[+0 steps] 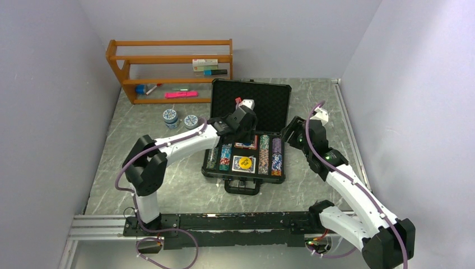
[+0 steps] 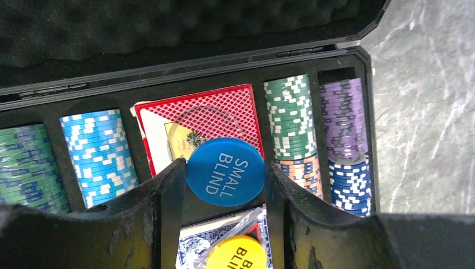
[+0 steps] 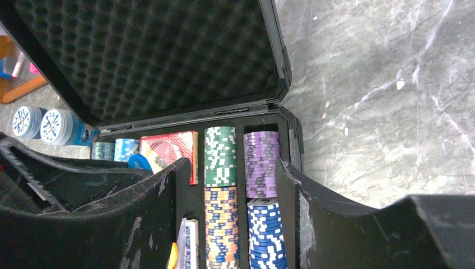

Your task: Pack up texas hold em set

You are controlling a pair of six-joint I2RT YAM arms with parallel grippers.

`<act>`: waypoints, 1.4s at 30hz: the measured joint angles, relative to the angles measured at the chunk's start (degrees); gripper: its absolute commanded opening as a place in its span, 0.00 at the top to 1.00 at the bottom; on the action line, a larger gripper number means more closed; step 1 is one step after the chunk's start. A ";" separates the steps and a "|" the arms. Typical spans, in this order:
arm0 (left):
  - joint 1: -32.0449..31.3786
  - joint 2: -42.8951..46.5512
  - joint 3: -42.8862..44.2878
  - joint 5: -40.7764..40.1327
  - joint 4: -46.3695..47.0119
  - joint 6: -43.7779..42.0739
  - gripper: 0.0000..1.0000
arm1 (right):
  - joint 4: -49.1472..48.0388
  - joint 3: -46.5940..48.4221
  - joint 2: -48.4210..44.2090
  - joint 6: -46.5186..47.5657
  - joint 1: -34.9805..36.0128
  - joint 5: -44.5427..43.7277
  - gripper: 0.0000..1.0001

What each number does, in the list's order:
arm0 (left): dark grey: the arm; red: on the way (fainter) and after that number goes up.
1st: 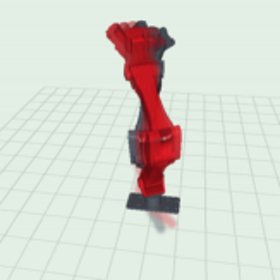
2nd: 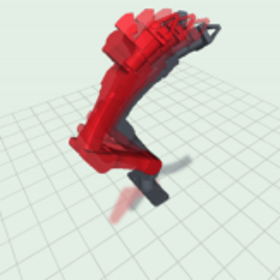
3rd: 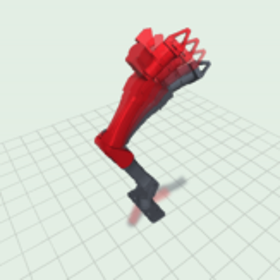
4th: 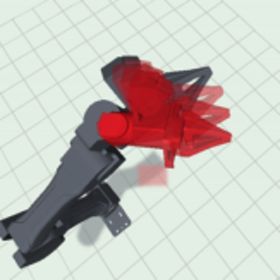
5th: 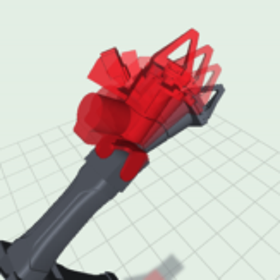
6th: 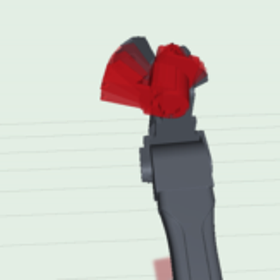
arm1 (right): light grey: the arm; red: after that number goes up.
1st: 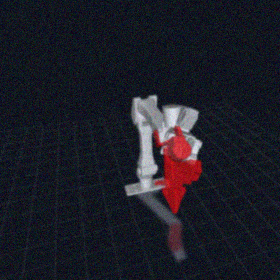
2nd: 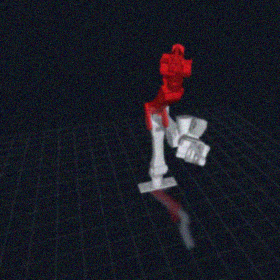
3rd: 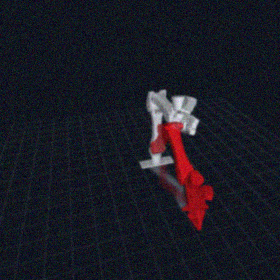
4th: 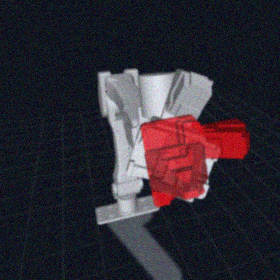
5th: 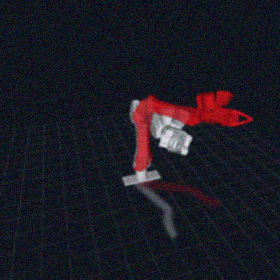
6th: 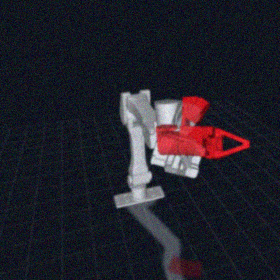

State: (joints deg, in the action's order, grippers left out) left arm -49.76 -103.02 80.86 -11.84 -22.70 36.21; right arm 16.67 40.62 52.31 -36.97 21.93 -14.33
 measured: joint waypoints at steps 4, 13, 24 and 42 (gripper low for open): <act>-0.79 -2.21 1.22 -1.40 -1.70 0.00 0.54 | 0.00 -0.09 0.00 0.13 -0.04 -0.20 0.39; -1.11 -4.61 2.91 -3.15 -4.50 -0.02 0.53 | -0.02 -0.09 0.02 0.42 -0.09 -0.20 0.39; -1.22 -6.71 4.50 -5.25 -4.02 -0.07 0.49 | 0.00 -0.09 0.00 0.59 -0.11 -0.20 0.38; -1.22 -7.17 5.29 -6.43 -3.19 -0.63 0.16 | 0.02 -0.09 0.00 0.59 -0.22 -0.17 0.38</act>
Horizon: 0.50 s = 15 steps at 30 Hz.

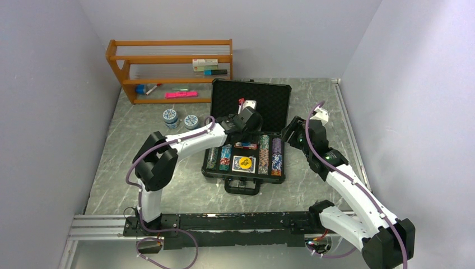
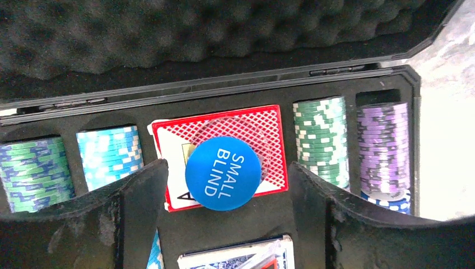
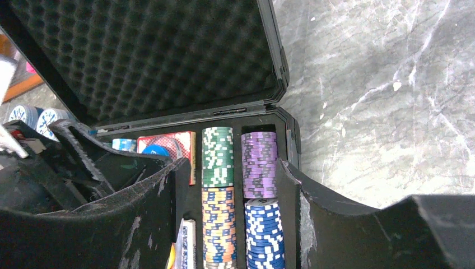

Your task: Pack up texas hold em set

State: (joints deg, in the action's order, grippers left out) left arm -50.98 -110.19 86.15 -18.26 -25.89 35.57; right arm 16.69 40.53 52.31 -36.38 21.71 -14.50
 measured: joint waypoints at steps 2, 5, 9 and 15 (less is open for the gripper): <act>0.00 0.98 -0.42 0.00 0.39 -0.02 0.15 | 0.02 0.00 0.00 0.00 0.00 0.00 0.38; 0.00 3.63 -1.70 -0.04 1.18 -0.02 0.15 | 0.02 0.00 0.00 0.00 0.00 0.00 0.38; 0.00 8.17 -4.11 -0.42 1.40 -0.02 0.16 | 0.02 0.00 0.35 -0.04 0.00 0.09 0.38; 0.00 16.22 -9.07 -2.29 1.57 -0.22 0.16 | 1.03 1.03 2.89 -0.33 -0.15 1.57 0.38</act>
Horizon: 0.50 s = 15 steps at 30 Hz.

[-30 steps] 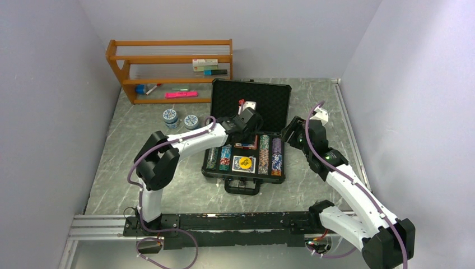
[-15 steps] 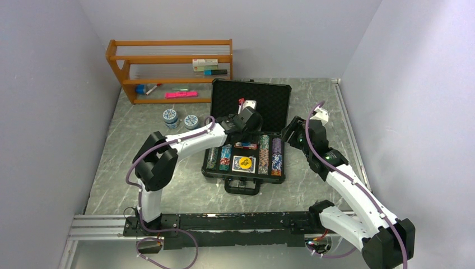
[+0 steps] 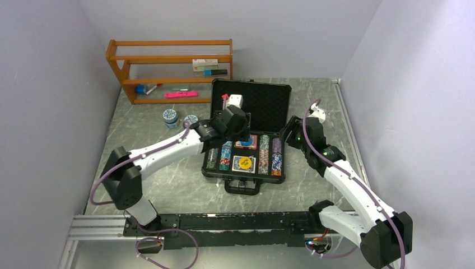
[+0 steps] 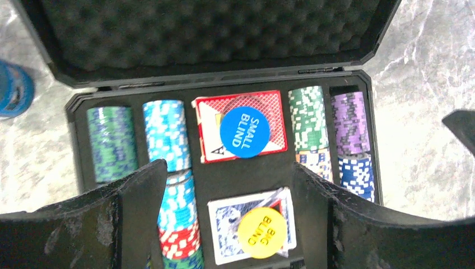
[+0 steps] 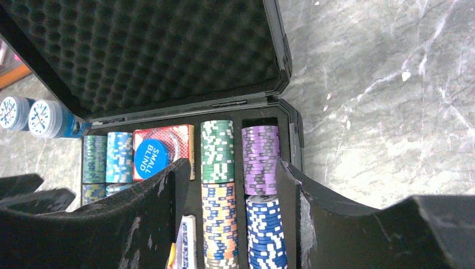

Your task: Pack up texas hold em set

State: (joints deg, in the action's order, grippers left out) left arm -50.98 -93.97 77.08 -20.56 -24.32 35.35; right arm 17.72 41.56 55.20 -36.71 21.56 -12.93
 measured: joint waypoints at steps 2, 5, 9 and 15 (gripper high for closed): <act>0.00 3.54 -2.43 -0.61 0.09 -0.22 0.17 | 0.57 0.85 0.44 -0.37 0.00 0.09 0.38; 0.04 8.61 -5.51 -1.64 -0.02 -0.52 0.17 | 1.29 2.27 0.50 -0.66 0.00 -0.02 0.38; 0.20 15.47 -9.18 -3.17 -0.26 -0.92 0.17 | 1.97 4.74 0.85 -0.81 0.00 -0.70 0.38; 0.28 25.00 -13.70 -6.25 -0.94 -1.36 0.17 | 1.99 8.04 3.89 -0.22 0.00 -2.84 0.38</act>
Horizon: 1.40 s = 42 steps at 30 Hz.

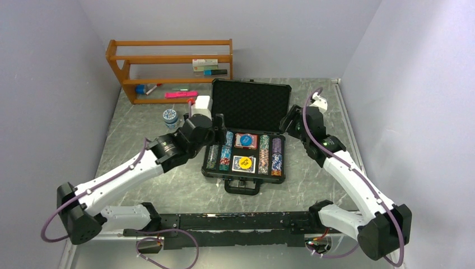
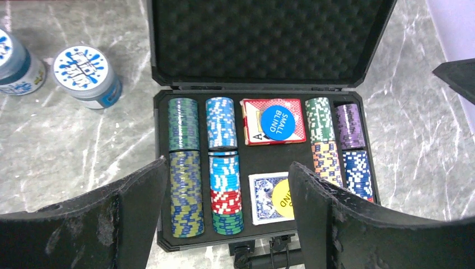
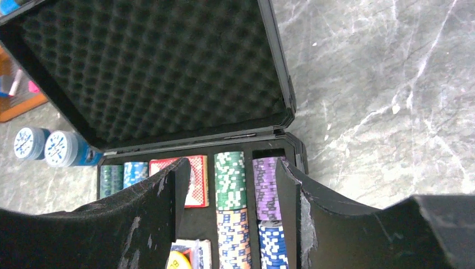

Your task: Pack up texas hold em set

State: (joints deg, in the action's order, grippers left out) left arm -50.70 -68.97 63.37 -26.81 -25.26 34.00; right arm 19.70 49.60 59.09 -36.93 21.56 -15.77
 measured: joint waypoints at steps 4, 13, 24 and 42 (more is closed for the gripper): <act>0.04 3.93 -0.44 -2.25 -0.92 -0.39 0.17 | -0.26 2.05 3.34 1.57 0.00 -1.95 0.36; 1.73 8.22 -2.99 -5.68 -1.16 -1.97 0.15 | -2.40 10.47 13.92 6.38 -1.49 -4.52 0.31; 9.49 6.43 -5.42 -0.70 -1.16 -2.10 0.15 | -10.34 13.25 22.36 11.28 -7.04 2.45 0.26; 11.69 6.60 -6.21 2.14 -0.85 -1.88 0.16 | -12.09 21.40 33.31 16.33 -7.65 -1.33 0.52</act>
State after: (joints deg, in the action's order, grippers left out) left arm -39.00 -62.37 57.17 -24.67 -26.11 32.12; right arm 7.62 71.00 92.40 -20.60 13.91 -17.10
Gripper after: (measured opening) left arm 0.847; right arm 0.544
